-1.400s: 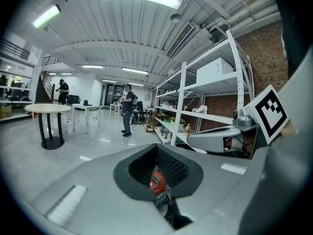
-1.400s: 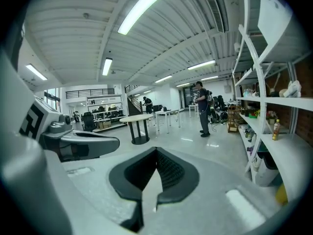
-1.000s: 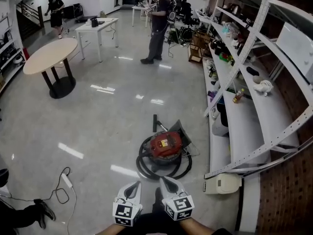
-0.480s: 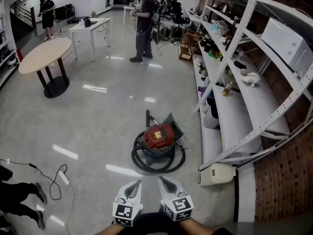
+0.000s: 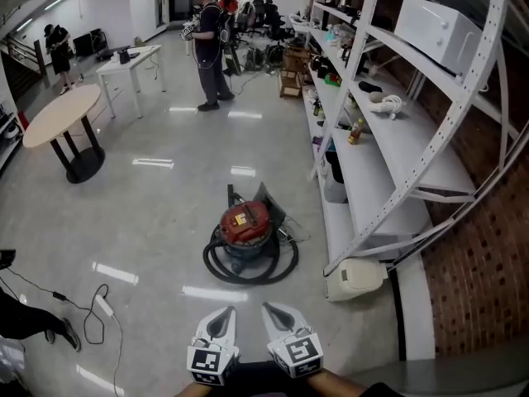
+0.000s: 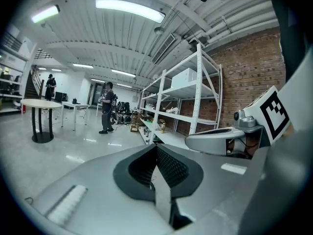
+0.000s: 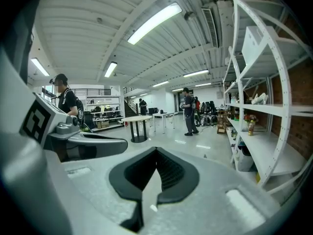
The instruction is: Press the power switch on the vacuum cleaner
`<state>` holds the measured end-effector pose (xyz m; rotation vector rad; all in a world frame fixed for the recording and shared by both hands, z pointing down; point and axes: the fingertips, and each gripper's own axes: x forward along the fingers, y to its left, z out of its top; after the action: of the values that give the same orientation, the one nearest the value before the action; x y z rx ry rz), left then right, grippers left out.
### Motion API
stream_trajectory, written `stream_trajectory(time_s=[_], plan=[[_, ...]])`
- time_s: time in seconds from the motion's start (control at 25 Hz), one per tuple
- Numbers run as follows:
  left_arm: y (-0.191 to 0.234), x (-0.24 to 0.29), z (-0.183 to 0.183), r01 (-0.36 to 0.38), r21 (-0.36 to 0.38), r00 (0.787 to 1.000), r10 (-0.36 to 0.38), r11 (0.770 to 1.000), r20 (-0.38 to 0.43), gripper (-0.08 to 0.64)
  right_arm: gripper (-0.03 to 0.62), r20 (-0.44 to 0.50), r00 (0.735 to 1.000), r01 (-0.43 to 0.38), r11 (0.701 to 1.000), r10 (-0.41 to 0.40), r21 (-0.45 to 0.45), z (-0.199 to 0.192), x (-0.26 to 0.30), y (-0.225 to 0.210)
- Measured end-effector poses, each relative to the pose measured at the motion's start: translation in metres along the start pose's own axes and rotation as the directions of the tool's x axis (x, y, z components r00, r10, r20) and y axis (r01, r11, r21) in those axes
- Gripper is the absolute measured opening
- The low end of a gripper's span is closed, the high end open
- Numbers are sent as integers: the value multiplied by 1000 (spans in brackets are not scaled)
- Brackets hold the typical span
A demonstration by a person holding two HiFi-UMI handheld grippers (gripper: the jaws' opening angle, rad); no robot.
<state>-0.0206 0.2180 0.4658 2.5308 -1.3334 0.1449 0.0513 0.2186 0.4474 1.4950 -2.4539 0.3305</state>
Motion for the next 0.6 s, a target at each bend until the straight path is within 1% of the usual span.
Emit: stream_trajectory(time_s=[0.12,0.28,0.44,0.6], plan=[[-35,-3,-9,4,3,1000,-4,1000,-10,15,-8,-16,1000,-5,1000,5,6,-16,-33,-14],[-70,-8,-18,-8,23,1000,8,1000,-19,15,-8,18,1000,-10,1000,10,-3,-30,-66,-31],[-90,-21,-25,-37,33,999,38,999,-19,15,-8,25,999,-24,1000,24,8,-40,-88,-37],[-100,-34,-35,-74,44,997,75,996,-17,15,-8,32,998,-55,998,55,2,-45,-102,-35]])
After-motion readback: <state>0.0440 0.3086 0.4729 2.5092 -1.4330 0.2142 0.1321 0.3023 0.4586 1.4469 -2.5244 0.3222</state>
